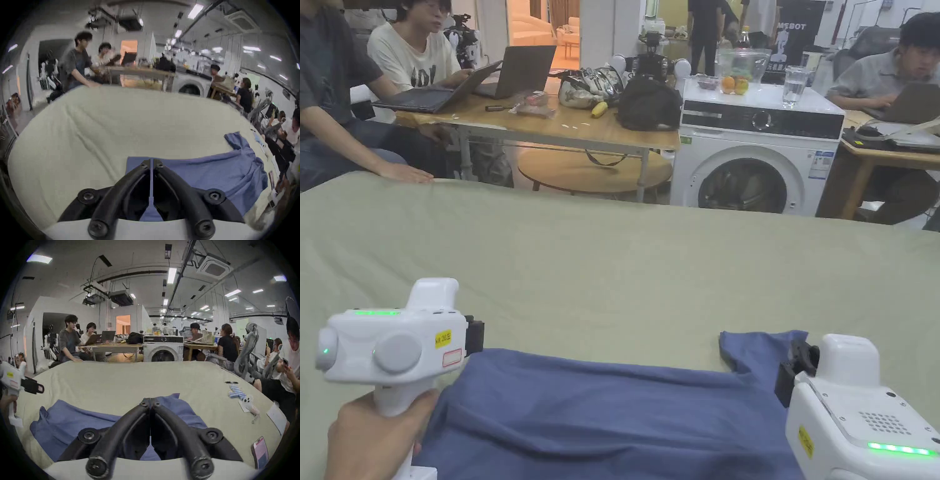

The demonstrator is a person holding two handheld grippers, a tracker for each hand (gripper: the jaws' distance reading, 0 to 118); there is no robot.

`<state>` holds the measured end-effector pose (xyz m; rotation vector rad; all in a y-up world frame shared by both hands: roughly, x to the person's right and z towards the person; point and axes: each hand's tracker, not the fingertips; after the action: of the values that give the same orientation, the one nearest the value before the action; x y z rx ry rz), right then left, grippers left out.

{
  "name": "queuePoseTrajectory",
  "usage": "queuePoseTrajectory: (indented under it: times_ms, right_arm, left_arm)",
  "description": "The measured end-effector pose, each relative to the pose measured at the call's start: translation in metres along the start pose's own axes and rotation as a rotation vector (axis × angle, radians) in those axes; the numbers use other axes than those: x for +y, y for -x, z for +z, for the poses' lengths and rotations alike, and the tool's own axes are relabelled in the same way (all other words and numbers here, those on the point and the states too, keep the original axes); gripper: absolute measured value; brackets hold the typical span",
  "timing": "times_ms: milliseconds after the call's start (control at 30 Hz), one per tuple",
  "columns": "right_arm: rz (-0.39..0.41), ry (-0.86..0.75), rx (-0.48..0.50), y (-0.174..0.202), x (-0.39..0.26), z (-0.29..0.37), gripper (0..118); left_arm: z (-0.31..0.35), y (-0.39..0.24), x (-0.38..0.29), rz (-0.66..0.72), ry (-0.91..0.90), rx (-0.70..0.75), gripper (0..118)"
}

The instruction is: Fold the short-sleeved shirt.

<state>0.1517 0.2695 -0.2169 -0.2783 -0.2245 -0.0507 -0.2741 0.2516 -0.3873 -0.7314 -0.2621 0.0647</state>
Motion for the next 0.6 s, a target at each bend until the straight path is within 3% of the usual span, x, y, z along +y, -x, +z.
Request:
queuePoseTrajectory:
  times_ms: [100, 167, 200, 267, 467, 500, 567, 600]
  right_arm:
    - [0.016, 0.038, 0.002, -0.002, -0.003, -0.013, 0]
    - [0.026, 0.061, 0.008, -0.005, -0.006, -0.019, 0]
    - [0.034, 0.083, 0.009, -0.007, -0.009, -0.024, 0]
    - [0.039, 0.114, 0.005, -0.011, -0.014, -0.031, 0]
    - [0.036, 0.174, -0.018, -0.023, -0.029, -0.041, 0]
    - [0.035, 0.185, -0.024, -0.026, -0.032, -0.043, 0]
    - [0.033, 0.195, -0.03, -0.03, -0.033, -0.044, 0]
    - [0.029, 0.201, -0.037, -0.033, -0.033, -0.045, 0]
  left_arm:
    - [-0.038, 0.019, 0.015, 0.032, 0.119, 0.009, 2]
    - [-0.055, 0.026, 0.021, 0.07, 0.207, 0.001, 35]
    - [-0.067, 0.032, 0.023, 0.102, 0.249, 0.0, 46]
    - [-0.082, 0.039, 0.024, 0.113, 0.296, -0.012, 53]
    - [-0.118, 0.04, 0.019, 0.05, 0.4, 0.031, 54]
    - [-0.116, 0.035, 0.023, 0.033, 0.399, 0.04, 51]
    - [-0.114, 0.027, 0.023, -0.047, 0.377, 0.084, 28]
    - [-0.115, 0.019, 0.02, -0.101, 0.367, 0.114, 28]
